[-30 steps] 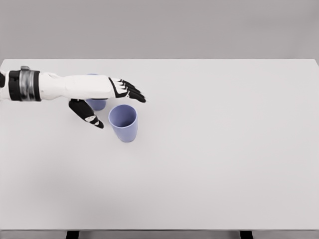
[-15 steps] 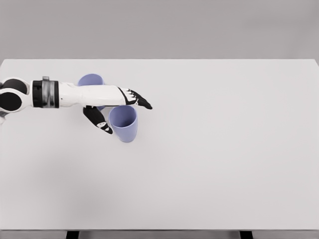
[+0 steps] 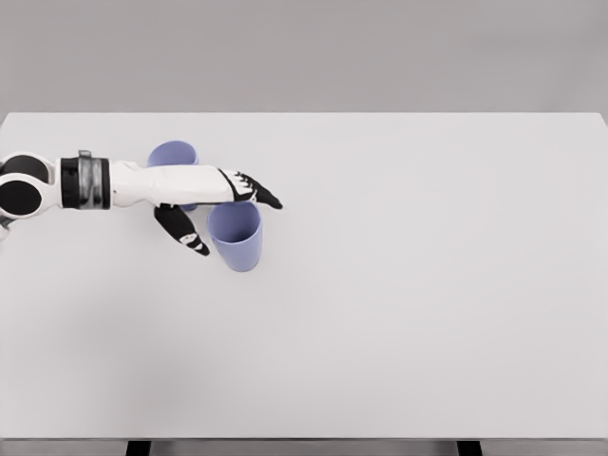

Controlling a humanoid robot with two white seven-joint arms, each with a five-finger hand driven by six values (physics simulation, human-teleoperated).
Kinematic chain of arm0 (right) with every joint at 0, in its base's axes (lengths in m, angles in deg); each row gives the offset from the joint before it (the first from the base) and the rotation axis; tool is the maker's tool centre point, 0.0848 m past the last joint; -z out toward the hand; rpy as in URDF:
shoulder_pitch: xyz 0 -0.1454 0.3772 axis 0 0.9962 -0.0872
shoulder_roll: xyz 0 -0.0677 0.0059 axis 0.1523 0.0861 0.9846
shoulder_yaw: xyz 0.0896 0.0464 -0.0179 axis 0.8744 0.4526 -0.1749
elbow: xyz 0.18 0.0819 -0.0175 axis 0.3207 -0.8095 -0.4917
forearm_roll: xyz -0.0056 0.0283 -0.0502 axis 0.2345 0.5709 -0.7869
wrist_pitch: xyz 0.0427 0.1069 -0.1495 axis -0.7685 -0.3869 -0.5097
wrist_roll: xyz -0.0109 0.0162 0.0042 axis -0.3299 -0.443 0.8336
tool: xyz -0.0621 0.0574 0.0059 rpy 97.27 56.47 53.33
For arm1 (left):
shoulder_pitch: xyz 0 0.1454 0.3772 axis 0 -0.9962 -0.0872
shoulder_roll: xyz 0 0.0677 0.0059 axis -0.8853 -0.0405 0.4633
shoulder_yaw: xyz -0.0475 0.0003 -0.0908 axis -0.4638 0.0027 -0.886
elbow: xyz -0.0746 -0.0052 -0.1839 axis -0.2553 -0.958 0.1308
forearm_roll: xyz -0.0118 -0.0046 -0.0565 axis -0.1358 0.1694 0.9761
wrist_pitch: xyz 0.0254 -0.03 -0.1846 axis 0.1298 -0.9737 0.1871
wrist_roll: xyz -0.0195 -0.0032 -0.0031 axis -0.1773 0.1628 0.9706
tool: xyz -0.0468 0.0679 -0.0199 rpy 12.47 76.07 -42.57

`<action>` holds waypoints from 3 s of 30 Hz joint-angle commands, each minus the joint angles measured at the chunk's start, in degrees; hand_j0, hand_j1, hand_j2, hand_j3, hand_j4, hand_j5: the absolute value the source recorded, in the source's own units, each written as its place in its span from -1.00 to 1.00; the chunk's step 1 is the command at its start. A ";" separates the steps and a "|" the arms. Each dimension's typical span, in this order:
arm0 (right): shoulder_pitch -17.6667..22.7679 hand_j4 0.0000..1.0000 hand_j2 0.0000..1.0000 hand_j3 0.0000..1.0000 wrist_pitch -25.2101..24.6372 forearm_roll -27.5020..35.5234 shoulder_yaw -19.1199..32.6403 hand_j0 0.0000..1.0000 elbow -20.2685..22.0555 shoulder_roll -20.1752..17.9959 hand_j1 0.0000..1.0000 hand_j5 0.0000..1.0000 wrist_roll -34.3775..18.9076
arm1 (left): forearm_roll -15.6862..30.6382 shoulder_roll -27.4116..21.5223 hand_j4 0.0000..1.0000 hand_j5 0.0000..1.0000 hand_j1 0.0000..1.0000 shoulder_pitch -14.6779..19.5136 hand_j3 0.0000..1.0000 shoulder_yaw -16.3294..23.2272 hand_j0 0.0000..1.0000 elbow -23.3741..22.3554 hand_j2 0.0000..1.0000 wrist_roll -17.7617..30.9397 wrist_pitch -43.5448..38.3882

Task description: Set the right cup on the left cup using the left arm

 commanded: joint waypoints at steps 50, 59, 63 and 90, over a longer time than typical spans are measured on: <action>0.00 1.00 1.00 1.00 0.03 -0.06 -0.01 1.00 -0.02 0.00 1.00 1.00 -0.03 | -4.50 3.45 0.69 0.69 0.69 -1.85 0.69 -1.25 0.69 -3.62 0.69 -0.27 -0.11; 0.00 1.00 1.00 1.00 0.03 -0.15 -0.01 1.00 -0.02 0.00 1.00 1.00 -0.03 | -4.24 2.74 0.38 0.38 0.38 -2.29 0.38 -1.34 0.38 -3.62 0.38 -0.01 -0.11; 0.00 1.00 1.00 1.00 0.03 -0.15 -0.01 1.00 -0.02 0.00 1.00 1.00 -0.03 | -3.89 2.74 0.19 0.19 0.19 -2.20 0.19 -1.60 0.19 -3.36 0.19 0.17 -0.11; 0.00 1.00 1.00 1.00 0.03 -0.06 -0.01 1.00 -0.02 0.00 1.00 1.00 -0.03 | 10.17 -6.48 -0.10 -0.10 -0.10 10.81 -0.10 -2.13 -0.10 4.29 -0.10 6.05 -0.11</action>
